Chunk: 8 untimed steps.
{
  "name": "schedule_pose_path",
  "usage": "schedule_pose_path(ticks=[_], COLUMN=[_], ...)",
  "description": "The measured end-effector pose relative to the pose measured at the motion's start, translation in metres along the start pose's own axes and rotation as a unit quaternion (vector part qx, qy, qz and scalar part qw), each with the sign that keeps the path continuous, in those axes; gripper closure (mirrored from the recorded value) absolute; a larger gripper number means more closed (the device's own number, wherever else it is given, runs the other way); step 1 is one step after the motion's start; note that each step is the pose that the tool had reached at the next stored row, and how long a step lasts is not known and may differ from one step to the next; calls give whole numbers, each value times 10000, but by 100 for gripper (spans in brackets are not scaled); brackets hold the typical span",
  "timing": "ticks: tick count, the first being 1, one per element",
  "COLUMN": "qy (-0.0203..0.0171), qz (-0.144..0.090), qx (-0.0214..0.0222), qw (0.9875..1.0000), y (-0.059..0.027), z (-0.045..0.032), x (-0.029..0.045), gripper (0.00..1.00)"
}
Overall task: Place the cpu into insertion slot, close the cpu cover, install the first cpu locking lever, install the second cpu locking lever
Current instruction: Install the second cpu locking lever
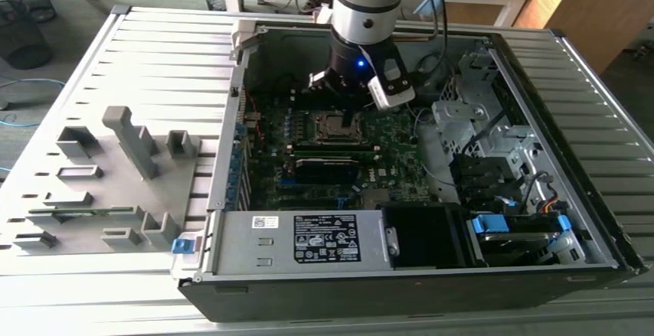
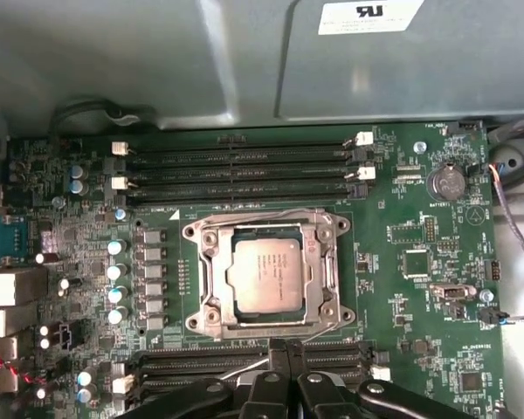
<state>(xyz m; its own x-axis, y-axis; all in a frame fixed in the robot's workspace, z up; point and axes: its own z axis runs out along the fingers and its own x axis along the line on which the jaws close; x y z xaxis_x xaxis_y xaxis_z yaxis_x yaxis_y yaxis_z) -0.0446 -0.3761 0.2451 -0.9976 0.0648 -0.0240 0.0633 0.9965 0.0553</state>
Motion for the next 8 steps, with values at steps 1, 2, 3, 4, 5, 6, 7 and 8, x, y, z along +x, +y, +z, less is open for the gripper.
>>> schedule_pose_path(ticks=[1,2,3,4,5,6,7,8], qy=[-1,-1,-2,-2,-3,-4,-3,-3], qz=[0,0,-1,-1,-1,-1,-1,-1], qx=[16,28,38,46,49,49,49,50], qw=[10000,10000,10000,10000,10000,10000,10000,10000], y=[-5,-10,-16,-22,-26,-31,-35,-38], z=[-1,-1,-2,-1,0,2,4,7], x=[3,7,13,20,29,40,54,69], gripper=[89,89,89,89,89,89,89,89])
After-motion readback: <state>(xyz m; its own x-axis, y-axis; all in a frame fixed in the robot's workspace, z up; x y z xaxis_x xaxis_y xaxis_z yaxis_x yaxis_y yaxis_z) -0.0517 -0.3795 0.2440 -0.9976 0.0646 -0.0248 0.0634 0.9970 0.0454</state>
